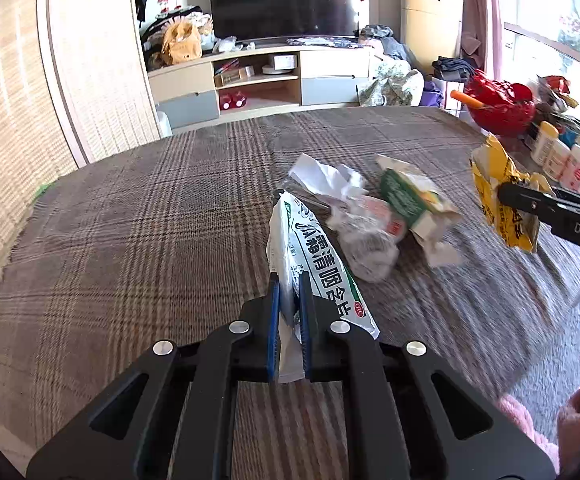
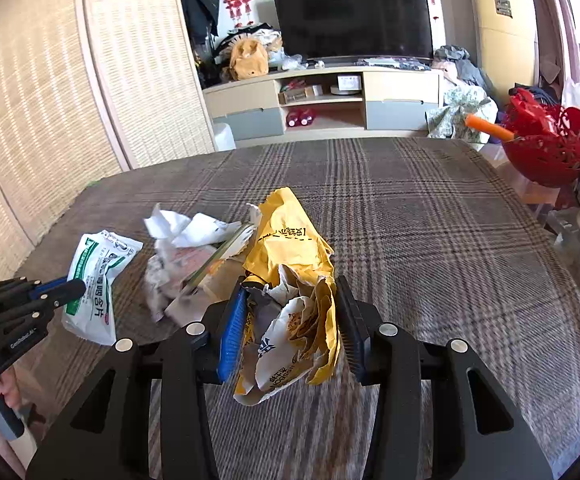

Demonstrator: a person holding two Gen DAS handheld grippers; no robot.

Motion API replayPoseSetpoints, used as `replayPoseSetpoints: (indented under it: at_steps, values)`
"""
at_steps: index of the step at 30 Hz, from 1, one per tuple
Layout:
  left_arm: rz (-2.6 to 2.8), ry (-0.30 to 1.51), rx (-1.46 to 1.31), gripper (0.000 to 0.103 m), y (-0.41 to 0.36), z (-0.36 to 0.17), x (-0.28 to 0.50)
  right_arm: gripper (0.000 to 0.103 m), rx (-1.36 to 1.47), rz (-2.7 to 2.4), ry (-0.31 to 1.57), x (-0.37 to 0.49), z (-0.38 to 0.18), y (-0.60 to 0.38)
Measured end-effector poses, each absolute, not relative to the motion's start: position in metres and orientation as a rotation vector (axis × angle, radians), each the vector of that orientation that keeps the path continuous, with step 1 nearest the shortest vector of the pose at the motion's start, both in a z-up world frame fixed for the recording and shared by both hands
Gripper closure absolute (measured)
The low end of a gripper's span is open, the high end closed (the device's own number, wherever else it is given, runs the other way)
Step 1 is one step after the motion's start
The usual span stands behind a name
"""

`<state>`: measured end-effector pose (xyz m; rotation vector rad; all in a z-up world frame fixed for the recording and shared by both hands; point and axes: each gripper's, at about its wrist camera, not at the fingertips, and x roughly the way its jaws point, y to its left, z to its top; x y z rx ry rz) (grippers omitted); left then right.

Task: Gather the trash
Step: 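Grasp the white medicine packet with the left tool while the right tool grasps the yellow wrapper, then lower both tools to the bin and release packet and wrapper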

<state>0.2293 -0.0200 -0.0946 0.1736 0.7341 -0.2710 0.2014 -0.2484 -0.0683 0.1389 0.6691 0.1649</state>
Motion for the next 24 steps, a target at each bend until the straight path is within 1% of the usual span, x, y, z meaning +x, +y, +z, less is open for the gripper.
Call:
replayPoseSetpoints:
  at_steps: [5,11,17,24]
  values:
    - [-0.267,0.704,0.169,0.095,-0.026,-0.081,0.184,0.059,0.12,0.189,0.637,0.165,-0.05,-0.244]
    - [-0.289,0.69,0.114,0.095,-0.03,-0.077,0.129,0.059,0.105,0.227,0.64,0.118,-0.049,-0.237]
    - [-0.308,0.729,0.071,0.095,-0.034,-0.1,0.077,0.059,0.1,0.273,0.673,0.071,-0.067,-0.224]
    - [-0.318,0.809,0.045,0.095,-0.031,-0.145,0.041,0.059,0.09,0.318,0.769,0.032,-0.111,-0.208]
